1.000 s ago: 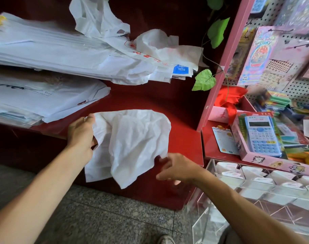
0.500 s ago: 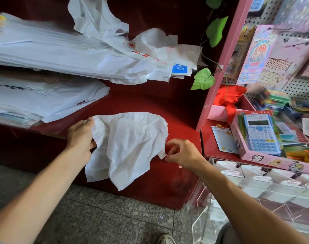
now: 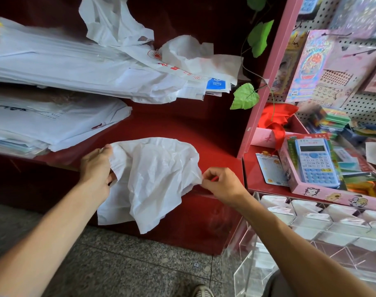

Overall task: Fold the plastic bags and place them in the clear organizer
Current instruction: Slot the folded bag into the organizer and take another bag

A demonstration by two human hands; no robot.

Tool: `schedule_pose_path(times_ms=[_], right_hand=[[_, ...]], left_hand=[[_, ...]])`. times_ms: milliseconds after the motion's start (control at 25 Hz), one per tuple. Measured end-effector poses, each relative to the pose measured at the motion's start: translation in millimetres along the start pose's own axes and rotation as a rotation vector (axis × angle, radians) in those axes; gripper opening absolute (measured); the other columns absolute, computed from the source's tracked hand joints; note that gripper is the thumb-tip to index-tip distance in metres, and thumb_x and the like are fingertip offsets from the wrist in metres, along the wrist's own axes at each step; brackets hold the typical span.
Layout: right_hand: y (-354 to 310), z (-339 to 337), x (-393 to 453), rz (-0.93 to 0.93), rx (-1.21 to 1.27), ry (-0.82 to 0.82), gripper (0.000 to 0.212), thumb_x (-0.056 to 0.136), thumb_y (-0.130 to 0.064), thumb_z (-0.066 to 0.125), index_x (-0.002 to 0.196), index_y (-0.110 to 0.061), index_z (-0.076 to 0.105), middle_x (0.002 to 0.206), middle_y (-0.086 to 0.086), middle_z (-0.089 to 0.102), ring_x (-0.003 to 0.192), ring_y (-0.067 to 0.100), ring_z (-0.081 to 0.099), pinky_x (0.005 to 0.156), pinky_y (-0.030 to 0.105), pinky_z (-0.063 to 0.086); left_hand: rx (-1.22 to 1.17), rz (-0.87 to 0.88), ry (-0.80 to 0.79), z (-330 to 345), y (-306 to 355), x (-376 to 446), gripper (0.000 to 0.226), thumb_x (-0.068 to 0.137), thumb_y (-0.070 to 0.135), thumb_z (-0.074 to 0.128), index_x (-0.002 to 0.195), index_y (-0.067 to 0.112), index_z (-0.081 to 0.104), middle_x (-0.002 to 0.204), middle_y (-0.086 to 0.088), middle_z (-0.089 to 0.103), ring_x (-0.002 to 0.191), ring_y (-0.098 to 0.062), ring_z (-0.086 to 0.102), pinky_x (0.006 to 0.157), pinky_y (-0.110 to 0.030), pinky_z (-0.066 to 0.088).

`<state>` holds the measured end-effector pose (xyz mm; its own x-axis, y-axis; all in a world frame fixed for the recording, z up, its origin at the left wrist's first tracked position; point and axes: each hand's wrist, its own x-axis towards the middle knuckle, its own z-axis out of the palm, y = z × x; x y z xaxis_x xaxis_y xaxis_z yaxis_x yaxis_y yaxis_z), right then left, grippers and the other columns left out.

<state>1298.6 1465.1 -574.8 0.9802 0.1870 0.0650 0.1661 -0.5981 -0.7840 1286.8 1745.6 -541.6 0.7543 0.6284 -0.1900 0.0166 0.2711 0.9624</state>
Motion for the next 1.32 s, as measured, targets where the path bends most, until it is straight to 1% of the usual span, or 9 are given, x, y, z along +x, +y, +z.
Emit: schedule_pose_path(times_ms=[120, 480, 600, 720, 840, 960, 1080, 1240, 1320], right_hand=[[-1, -23, 6, 0.141, 0.291, 0.123, 0.016, 0.086, -0.012, 0.066, 0.070, -0.016, 0.065, 0.064, 0.001, 0.060, 0.062, 0.014, 0.053, 0.057, 0.030, 0.043], [3, -70, -2, 0.222, 0.729, 0.408, 0.025, 0.090, -0.001, 0.047, 0.068, -0.008, 0.057, 0.071, 0.006, 0.056, 0.067, 0.018, 0.056, 0.063, 0.033, 0.049], [1, -74, 0, 0.214, 0.945, 0.440, 0.017, 0.097, -0.008, 0.047, 0.084, -0.008, 0.059, 0.073, 0.006, 0.062, 0.061, 0.019, 0.063, 0.058, 0.032, 0.052], [8, -68, 2, 0.226, 1.055, 0.319, 0.022, 0.102, -0.028, 0.049, 0.101, -0.009, 0.060, 0.085, 0.007, 0.069, 0.070, 0.022, 0.068, 0.062, 0.035, 0.056], [16, -49, -1, 0.414, 0.742, 0.066, 0.036, 0.099, -0.042, 0.052, 0.109, -0.009, 0.062, 0.102, 0.010, 0.073, 0.081, 0.028, 0.071, 0.069, 0.040, 0.057], [4, -28, -8, 0.392, 0.559, -0.225, 0.043, 0.088, -0.049, 0.065, 0.117, -0.017, 0.064, 0.111, 0.008, 0.073, 0.094, 0.028, 0.072, 0.074, 0.040, 0.058], [-18, -6, -14, 0.320, 0.523, -0.418, 0.046, 0.080, -0.045, 0.072, 0.120, -0.024, 0.063, 0.121, 0.003, 0.068, 0.103, 0.028, 0.069, 0.078, 0.040, 0.059], [-36, 17, -19, 0.296, 0.544, -0.391, 0.025, 0.089, -0.015, 0.066, 0.113, -0.008, 0.067, 0.099, 0.007, 0.073, 0.084, 0.027, 0.071, 0.072, 0.039, 0.059], [-41, 19, -20, 0.275, 0.569, -0.334, 0.020, 0.089, -0.008, 0.060, 0.107, -0.005, 0.070, 0.093, 0.008, 0.072, 0.078, 0.025, 0.066, 0.069, 0.038, 0.057]], left_hand=[[0.052, 0.019, 0.032, -9, -1, 12, 0.023, 0.094, 0.033, 0.064, 0.076, 0.022, 0.054, 0.077, 0.000, 0.051, 0.066, -0.018, 0.046, 0.060, -0.029, 0.037], [0.106, 0.063, 0.024, -20, 3, 27, 0.051, 0.088, 0.036, 0.073, 0.131, 0.012, 0.059, 0.121, 0.002, 0.063, 0.108, -0.016, 0.058, 0.105, -0.038, 0.042], [0.104, 0.065, -0.014, -15, -1, 26, 0.035, 0.090, 0.033, 0.071, 0.118, 0.013, 0.063, 0.104, 0.002, 0.064, 0.093, -0.012, 0.062, 0.093, -0.033, 0.047], [0.070, -0.024, 0.004, -10, -4, 25, 0.015, 0.095, 0.033, 0.065, 0.089, 0.019, 0.062, 0.076, 0.006, 0.055, 0.052, -0.001, 0.056, 0.057, -0.023, 0.044], [-0.026, -0.180, 0.074, -17, -8, 36, 0.021, 0.096, 0.031, 0.064, 0.078, 0.025, 0.054, 0.073, 0.010, 0.052, 0.045, -0.001, 0.053, 0.038, -0.016, 0.041], [-0.017, -0.251, 0.089, -23, -18, 41, 0.019, 0.099, 0.025, 0.058, 0.081, 0.024, 0.055, 0.084, 0.007, 0.057, 0.055, -0.006, 0.054, 0.042, -0.021, 0.046], [0.083, -0.291, 0.061, -21, -23, 37, 0.020, 0.102, 0.016, 0.049, 0.083, 0.019, 0.055, 0.064, -0.003, 0.057, 0.033, -0.007, 0.051, 0.031, -0.015, 0.037], [0.179, -0.240, -0.029, -22, -22, 37, 0.032, 0.091, 0.010, 0.056, 0.122, 0.006, 0.062, 0.095, -0.013, 0.063, 0.075, -0.025, 0.064, 0.059, -0.029, 0.050], [0.324, -0.008, -0.001, -21, -18, 32, 0.029, 0.092, 0.001, 0.053, 0.120, 0.005, 0.056, 0.087, -0.007, 0.058, 0.067, -0.017, 0.060, 0.053, -0.023, 0.047]])
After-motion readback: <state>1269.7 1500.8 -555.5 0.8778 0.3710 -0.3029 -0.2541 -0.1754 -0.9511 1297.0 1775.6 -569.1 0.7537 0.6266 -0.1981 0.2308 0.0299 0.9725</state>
